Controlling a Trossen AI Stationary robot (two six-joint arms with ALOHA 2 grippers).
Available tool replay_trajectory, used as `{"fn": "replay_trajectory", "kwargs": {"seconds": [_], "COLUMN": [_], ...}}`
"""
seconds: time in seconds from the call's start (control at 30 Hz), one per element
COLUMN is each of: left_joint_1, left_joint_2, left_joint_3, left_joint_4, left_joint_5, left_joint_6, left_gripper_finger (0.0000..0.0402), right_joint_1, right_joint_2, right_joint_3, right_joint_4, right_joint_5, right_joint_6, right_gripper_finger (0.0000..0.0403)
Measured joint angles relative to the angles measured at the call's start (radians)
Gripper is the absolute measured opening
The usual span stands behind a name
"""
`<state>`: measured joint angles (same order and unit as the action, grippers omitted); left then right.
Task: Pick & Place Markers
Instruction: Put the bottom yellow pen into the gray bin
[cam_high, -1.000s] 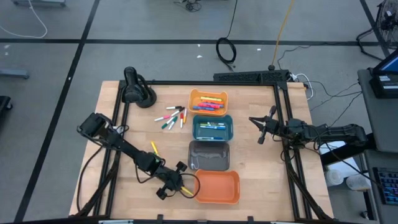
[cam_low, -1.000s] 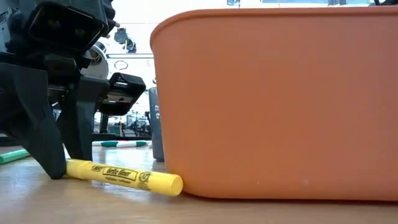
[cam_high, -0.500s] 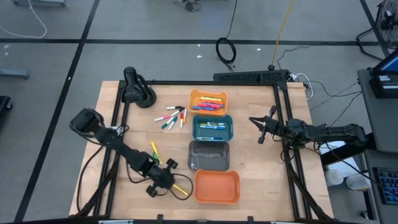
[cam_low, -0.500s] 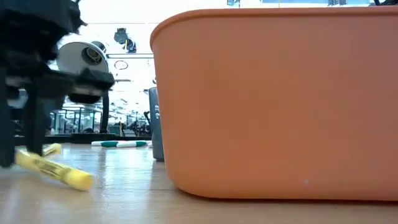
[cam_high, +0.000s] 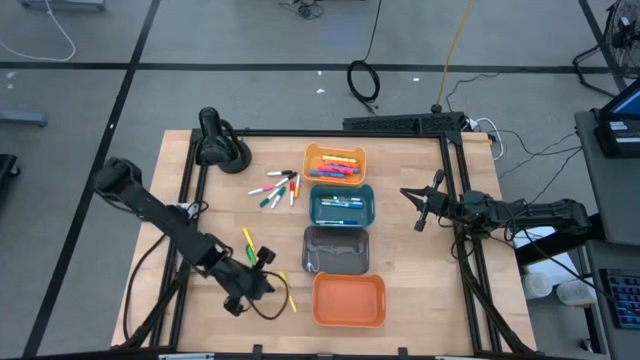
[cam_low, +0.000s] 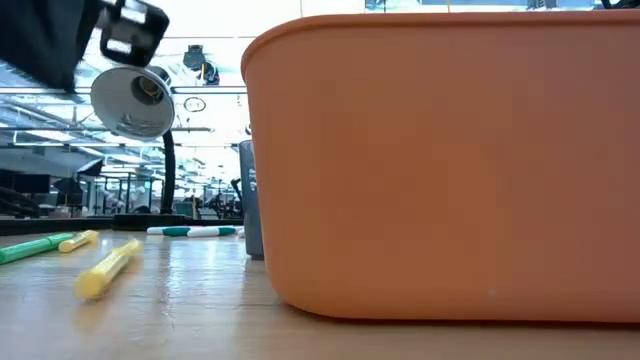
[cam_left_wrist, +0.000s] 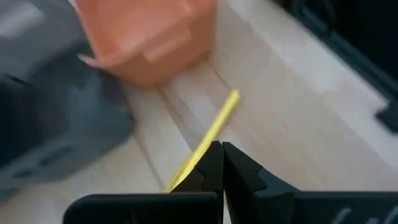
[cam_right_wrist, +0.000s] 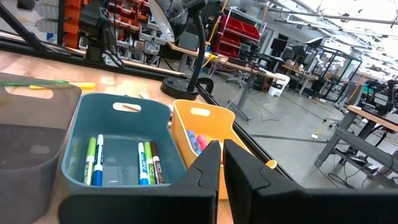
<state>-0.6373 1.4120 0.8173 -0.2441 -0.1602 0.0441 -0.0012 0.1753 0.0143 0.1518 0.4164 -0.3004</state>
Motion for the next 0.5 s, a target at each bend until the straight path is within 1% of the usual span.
{"fn": "replay_trajectory", "kwargs": {"seconds": [0.13,0.2,0.3,0.43,0.5], "left_joint_1": [0.005,0.011,0.011,0.025,0.033], "left_joint_2": [-0.058,-0.071,-0.07,-0.071,-0.072], "left_joint_3": [0.002,0.002,0.002,0.002,0.002], "left_joint_4": [0.02,0.011,0.018,0.074,0.092], "left_joint_5": [-0.07,-0.075,-0.073,-0.071,-0.019], "left_joint_6": [0.015,0.002,-0.05,-0.171,-0.187], "left_gripper_finger": [0.0001,0.0002,0.0024,0.0063,0.0078], "right_joint_1": [0.0,0.0,0.0,0.0,0.0], "right_joint_2": [0.0,0.0,0.0,0.0,0.0], "right_joint_3": [0.0,0.0,0.0,0.0,0.0], "right_joint_4": [0.0,0.0,0.0,0.0,0.0], "right_joint_5": [0.0,0.0,0.0,0.0,0.0], "right_joint_6": [0.0,0.0,0.0,0.0,0.0], "right_gripper_finger": [0.0011,0.0011,0.0011,0.0011,0.0011]}}
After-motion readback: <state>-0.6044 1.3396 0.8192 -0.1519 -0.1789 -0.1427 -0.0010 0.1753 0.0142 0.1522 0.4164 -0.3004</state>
